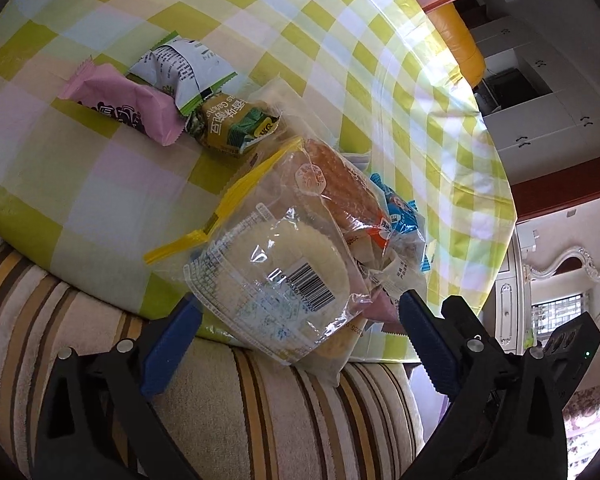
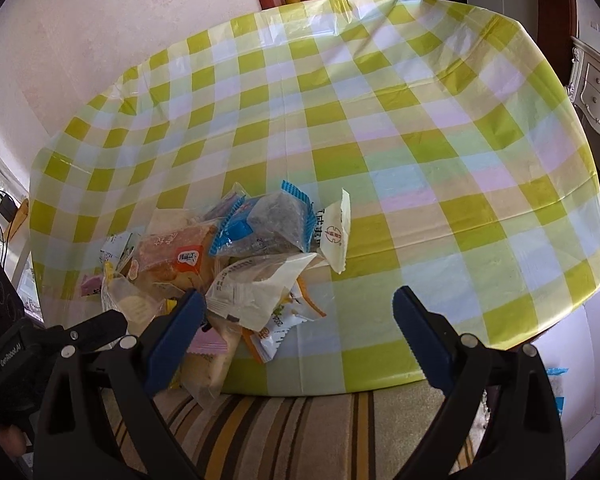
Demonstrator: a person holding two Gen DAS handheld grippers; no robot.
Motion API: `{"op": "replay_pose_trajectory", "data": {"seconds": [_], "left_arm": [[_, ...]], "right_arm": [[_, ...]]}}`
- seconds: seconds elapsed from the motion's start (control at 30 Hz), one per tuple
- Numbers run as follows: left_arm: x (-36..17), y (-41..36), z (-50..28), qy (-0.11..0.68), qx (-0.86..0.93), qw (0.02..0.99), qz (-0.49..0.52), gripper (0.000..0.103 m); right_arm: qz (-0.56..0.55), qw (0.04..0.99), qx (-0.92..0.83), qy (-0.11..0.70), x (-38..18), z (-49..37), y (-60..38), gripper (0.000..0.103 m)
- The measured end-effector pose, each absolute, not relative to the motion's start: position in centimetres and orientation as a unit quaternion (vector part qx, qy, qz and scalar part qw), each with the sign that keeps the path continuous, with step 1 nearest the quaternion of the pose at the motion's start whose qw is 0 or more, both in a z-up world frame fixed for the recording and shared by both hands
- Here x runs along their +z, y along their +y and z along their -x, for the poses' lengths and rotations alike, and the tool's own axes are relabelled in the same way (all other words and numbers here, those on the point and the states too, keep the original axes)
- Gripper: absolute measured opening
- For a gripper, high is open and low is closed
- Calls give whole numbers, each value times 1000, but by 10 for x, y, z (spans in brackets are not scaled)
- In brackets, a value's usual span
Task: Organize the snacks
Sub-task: 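Move both tools back over the snack pile on the table, then grasp the white wrapped cake with the right tool while the left tool grasps the clear bread bag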
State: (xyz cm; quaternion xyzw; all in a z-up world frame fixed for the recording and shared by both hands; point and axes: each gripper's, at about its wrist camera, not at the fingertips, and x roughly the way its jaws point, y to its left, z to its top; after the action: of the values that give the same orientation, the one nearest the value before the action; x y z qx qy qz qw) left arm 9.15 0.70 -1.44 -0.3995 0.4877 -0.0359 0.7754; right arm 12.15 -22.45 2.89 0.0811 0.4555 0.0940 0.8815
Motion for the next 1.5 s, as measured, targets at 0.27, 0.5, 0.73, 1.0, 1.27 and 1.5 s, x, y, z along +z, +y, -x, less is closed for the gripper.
{"op": "replay_pose_trajectory", "data": {"seconds": [0.27,0.5,0.73,1.0,1.27,1.5], "left_arm": [[-20,4,-100,490,-25,780,388,92],[-25,2,-99,494,-32,781,381,76],[-24,3,-93,487,-35,786,380,65],[-20,2,-88,478,-39,793,376,61],[-16,1,-86,471,-43,798,373,58],[-12,3,-83,462,-45,804,371,56]], "right_arm": [[-120,861,82,487,16,-144,-213,95],[-76,864,55,495,15,-157,-189,95],[-17,868,18,495,18,-165,-174,95],[44,862,-2,505,7,-164,-165,87],[65,855,5,515,0,-162,-158,53],[44,859,11,510,7,-152,-175,45]]}}
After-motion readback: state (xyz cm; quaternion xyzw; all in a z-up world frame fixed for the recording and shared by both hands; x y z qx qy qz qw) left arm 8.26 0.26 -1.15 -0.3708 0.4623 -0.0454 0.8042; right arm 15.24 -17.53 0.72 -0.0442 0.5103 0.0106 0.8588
